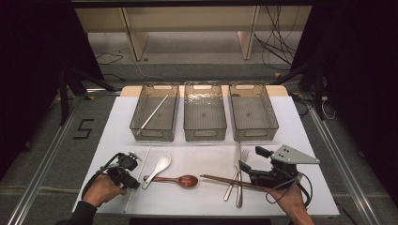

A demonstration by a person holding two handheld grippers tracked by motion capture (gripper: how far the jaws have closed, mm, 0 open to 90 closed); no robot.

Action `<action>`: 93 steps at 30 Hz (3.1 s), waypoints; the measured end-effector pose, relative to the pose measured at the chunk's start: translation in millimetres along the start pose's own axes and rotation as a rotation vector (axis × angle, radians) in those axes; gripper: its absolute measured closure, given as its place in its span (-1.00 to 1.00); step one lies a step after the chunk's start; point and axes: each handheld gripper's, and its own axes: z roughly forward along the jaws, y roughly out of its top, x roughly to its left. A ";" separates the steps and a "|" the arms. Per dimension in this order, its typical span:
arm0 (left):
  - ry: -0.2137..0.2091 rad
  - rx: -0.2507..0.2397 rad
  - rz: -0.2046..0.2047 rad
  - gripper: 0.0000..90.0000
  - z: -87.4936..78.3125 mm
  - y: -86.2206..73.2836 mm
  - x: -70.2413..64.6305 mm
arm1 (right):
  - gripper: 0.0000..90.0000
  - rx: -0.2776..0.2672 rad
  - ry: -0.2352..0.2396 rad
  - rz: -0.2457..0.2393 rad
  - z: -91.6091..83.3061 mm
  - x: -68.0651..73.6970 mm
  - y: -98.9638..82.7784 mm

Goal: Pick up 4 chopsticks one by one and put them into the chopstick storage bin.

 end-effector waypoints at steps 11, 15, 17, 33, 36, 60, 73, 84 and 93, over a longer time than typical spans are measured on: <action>-0.010 0.013 -0.020 0.79 -0.1 0.8 6.5 | -0.47 0.000 -0.001 0.000 -0.1 0.2 -0.2; -0.017 0.011 -0.032 0.85 0.1 1.1 8.6 | -0.47 0.000 -0.001 -0.002 -0.2 0.5 -0.2; -0.022 0.014 -0.035 0.85 0.0 1.1 9.2 | -0.47 0.001 0.000 -0.002 -0.2 0.5 -0.2; -0.029 0.003 0.007 0.86 -2.4 -0.1 11.6 | -0.47 0.001 0.000 -0.001 -0.1 0.0 0.0; -0.015 -0.016 0.012 0.86 -5.5 -0.3 11.3 | -0.47 0.001 0.001 0.000 -0.1 -0.1 0.0; -0.103 -0.263 0.057 0.86 -43.6 12.5 -0.2 | -0.47 0.004 0.001 0.006 0.4 -1.1 -0.5; -0.132 -0.378 0.060 0.86 -60.0 40.9 7.4 | -0.48 0.006 0.004 0.011 0.5 -1.7 -0.6; -0.123 -0.444 0.081 0.86 -78.5 72.8 12.9 | -0.47 0.004 0.001 0.019 -0.2 -2.4 -0.7; -0.087 -0.468 0.087 0.86 -87.5 103.6 25.1 | -0.47 0.004 0.000 0.020 -0.2 -2.9 -0.8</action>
